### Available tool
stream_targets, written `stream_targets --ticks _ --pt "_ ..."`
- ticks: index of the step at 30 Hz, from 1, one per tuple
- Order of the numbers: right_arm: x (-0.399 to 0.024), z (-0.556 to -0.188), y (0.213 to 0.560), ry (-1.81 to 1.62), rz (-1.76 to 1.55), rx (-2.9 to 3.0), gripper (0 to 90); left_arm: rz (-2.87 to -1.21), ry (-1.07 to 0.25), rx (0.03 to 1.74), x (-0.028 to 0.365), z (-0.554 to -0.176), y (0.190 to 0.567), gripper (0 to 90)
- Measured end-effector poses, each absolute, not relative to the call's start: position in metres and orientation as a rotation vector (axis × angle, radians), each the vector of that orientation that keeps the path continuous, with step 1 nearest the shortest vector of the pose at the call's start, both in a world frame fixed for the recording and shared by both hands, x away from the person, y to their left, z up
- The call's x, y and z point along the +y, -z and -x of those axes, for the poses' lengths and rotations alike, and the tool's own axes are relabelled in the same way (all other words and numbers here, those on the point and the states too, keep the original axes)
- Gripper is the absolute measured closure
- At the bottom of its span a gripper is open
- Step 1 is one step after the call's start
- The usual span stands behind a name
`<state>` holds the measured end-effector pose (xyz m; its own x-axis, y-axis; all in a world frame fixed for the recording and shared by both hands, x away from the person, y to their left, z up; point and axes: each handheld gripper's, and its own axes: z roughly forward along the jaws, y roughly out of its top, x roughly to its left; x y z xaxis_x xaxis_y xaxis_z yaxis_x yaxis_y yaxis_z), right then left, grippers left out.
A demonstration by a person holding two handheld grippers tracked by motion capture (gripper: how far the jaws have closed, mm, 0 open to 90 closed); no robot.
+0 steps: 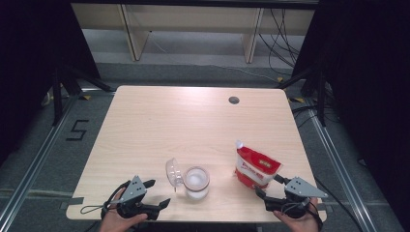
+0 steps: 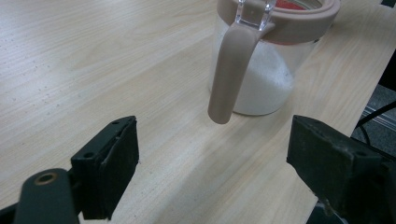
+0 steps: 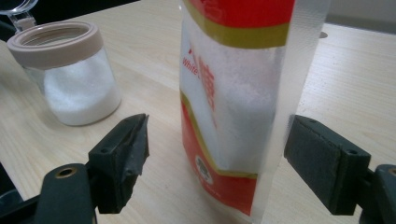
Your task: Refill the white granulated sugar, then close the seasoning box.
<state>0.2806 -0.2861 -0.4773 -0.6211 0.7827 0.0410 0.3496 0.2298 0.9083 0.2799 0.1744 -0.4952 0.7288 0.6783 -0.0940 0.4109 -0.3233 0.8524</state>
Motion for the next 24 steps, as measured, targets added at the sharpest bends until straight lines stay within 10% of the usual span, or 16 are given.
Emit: stream_targets --ticks 24 --pt "-0.287 -0.264 0.480 -1.257 -1.063 2.135 20.7 -1.960 -0.350 0.831 0.176 -0.281 0.494 16.3"
